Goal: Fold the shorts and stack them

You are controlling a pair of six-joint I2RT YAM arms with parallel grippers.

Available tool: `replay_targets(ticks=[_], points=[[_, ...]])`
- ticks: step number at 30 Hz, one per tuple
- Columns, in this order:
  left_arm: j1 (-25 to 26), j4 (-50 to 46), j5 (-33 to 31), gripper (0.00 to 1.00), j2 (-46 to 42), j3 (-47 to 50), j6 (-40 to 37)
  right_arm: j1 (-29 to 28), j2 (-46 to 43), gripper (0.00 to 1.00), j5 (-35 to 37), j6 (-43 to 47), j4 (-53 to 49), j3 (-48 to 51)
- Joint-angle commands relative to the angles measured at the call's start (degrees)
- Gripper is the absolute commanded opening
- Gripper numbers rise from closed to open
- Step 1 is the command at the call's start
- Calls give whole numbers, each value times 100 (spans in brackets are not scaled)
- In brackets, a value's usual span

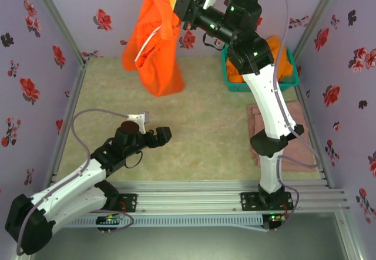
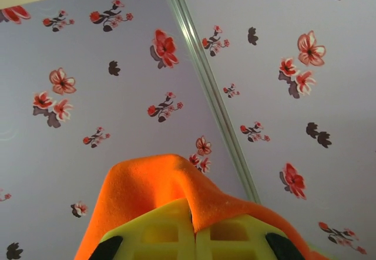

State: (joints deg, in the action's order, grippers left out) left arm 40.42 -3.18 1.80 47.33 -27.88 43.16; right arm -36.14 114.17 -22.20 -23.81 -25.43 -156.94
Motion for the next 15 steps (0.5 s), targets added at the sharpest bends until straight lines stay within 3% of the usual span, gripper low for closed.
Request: replay_targets(ticks=[1,5,9,12,15], points=[[-65,-22,-304,99,-292,97,69,21,-110,0,-49,151,-179,-104],[-65,-44,-457,99,-601,190,61,19,-468,0,40,500,-1200,881],[-69,0,-531,99,-909,323,103,19,-1637,17,724,597,-516,3912],[-70,78,-544,99,-1063,429,155,165,-2300,60,1525,537,35,5655],[-69,34,-588,99,-1071,417,177,520,-2451,80,1782,480,-278,6218]])
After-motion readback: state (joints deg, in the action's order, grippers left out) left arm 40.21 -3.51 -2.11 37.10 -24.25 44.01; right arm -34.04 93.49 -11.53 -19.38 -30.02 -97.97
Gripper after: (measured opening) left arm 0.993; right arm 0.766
